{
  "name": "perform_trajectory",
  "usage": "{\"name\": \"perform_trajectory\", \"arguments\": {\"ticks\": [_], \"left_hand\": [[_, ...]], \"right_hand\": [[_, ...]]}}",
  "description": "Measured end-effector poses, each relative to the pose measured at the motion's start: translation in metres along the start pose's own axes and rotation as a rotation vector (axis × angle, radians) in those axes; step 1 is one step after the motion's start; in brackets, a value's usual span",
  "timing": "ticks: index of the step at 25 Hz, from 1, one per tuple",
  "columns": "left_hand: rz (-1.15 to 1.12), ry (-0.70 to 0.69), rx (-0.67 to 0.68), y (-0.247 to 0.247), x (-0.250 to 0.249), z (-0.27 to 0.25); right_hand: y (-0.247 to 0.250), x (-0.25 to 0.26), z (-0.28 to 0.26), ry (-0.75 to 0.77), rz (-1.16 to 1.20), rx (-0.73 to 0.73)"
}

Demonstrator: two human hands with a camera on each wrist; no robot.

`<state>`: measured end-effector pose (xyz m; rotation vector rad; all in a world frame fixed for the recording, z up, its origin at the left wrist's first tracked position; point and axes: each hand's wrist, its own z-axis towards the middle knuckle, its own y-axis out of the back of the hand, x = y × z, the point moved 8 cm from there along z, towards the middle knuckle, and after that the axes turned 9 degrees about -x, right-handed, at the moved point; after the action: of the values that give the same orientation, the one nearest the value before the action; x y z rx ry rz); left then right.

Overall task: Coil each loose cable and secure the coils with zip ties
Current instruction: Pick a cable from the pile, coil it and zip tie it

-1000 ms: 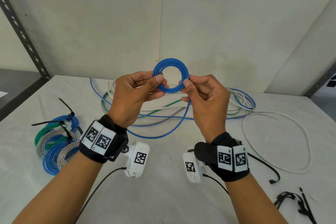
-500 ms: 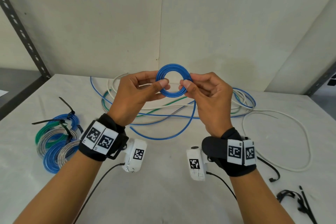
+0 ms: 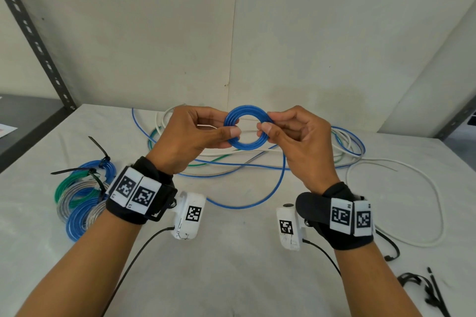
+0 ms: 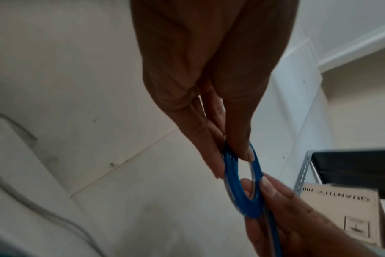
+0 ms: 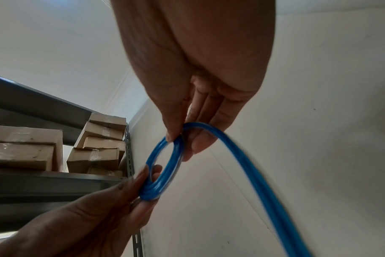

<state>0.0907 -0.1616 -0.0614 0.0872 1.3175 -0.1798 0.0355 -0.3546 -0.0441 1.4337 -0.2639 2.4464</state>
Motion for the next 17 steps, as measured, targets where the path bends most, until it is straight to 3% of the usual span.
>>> {"name": "perform_trajectory", "arguments": {"ticks": [9, 17], "left_hand": [[-0.125, 0.063, 0.035, -0.0043, 0.0006, -0.0005], [-0.225, 0.088, -0.024, -0.0039, 0.0045, 0.0007]], "right_hand": [[0.0004, 0.0033, -0.0027, -0.028, 0.050, -0.050], [-0.0025, 0.0009, -0.0053, -0.052, 0.078, -0.104]]}}
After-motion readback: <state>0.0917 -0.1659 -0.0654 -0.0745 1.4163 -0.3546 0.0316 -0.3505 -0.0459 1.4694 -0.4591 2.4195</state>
